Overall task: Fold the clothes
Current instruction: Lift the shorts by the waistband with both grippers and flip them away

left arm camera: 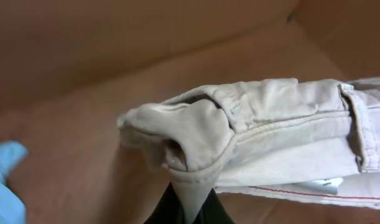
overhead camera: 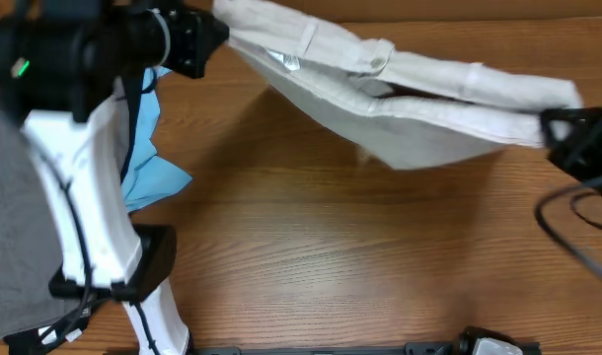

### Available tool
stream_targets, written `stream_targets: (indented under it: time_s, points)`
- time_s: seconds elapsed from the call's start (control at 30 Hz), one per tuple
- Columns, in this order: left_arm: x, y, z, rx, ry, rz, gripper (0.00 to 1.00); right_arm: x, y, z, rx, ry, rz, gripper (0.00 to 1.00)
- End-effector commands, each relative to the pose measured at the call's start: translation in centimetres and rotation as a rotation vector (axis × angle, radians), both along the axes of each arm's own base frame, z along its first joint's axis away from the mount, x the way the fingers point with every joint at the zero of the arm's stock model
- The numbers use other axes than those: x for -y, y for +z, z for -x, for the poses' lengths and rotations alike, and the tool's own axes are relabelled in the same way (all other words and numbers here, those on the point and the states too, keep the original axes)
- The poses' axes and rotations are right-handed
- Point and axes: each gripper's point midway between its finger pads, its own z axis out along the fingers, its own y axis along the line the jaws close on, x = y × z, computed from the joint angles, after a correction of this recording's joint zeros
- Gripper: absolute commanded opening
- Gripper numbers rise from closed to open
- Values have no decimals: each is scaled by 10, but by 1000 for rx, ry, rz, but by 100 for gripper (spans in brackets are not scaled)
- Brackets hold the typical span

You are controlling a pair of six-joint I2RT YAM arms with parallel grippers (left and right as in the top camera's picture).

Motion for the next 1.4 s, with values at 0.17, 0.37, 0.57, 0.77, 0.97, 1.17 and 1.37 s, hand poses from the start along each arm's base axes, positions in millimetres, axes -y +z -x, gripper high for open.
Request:
stream_targets:
  time_s: [0.17,0.37,0.57,0.77,0.97,1.17,1.37]
  points:
    - [-77,89,74,298,376,-91,4,21,57,61,156,-176,177,4]
    - [-82,122,133,399,417,-35,4,8,65,75,204,-132,170,4]
    - [-82,93,122,257,425,-45,4,-1,54,69,173,-65,145,4]
    - [-80,6,78,-83,422,-112,4,5,-13,40,-71,-26,82,4]
    - [-80,-92,41,-406,403,-197,4,5,-99,3,-382,70,49,4]
    - [-77,-165,-23,-522,378,-237,4,5,-154,-71,-506,130,88,4]
    - [-64,-225,-90,-529,338,-188,4,-10,-190,-148,-454,193,110,4]
